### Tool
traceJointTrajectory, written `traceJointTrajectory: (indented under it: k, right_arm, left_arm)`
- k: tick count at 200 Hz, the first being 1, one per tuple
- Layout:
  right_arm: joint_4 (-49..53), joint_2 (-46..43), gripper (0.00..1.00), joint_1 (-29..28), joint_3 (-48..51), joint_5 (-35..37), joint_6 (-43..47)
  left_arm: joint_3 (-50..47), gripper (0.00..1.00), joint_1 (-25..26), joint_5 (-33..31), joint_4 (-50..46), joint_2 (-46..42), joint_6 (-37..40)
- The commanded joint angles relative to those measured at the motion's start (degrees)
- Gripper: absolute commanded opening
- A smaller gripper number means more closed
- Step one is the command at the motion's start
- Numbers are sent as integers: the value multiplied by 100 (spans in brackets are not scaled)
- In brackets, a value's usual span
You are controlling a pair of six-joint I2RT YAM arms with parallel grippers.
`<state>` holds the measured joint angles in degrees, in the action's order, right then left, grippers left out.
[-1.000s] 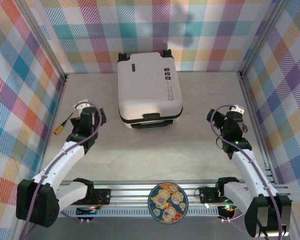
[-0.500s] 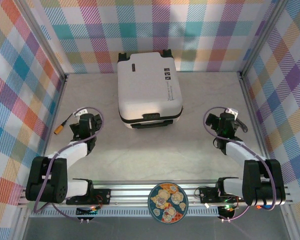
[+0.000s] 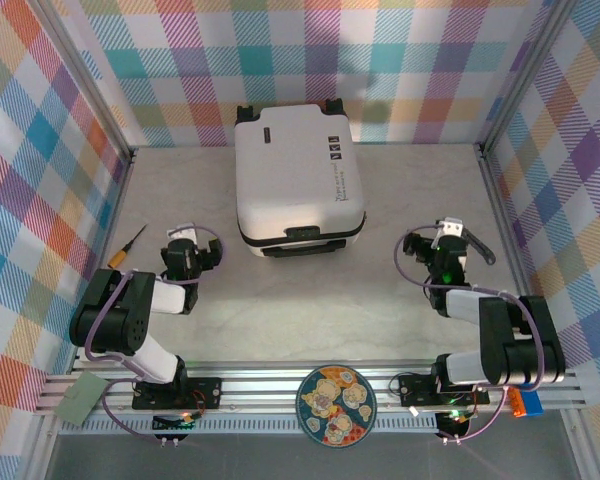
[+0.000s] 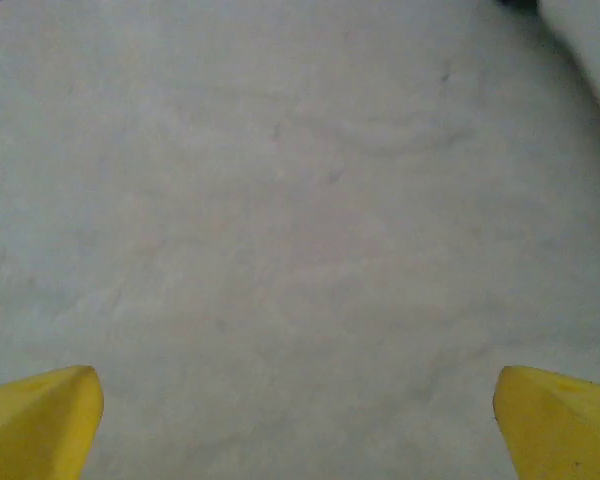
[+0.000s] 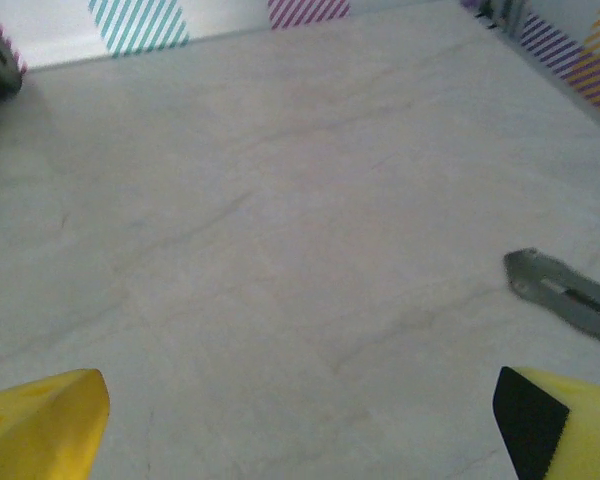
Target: Pack the luggage
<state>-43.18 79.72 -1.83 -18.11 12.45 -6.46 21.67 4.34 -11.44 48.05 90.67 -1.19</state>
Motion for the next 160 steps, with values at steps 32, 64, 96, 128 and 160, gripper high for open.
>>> traceJointTrajectory:
  k: [32,64,96,128,160]
  right_arm:
    - [-677,892,99,63,-484,-1306,676]
    - [-495,825,99,53,-519,-1163,638]
    - [-325,804,99,110,-582,-1264,604]
    - [-318,798,99,126,-580,-1289,602]
    - [-315,801,99,126,-587,-1293,595]
  left_arm:
    - [143,100,-56,285,219,-24,176]
    - [138,100,-47,298,205,-28,174]
    - [137,100,-47,288,205,-32,181]
    - [136,100,-47,291,206,-30,188]
    - [145,100,-36,285,196,-24,190]
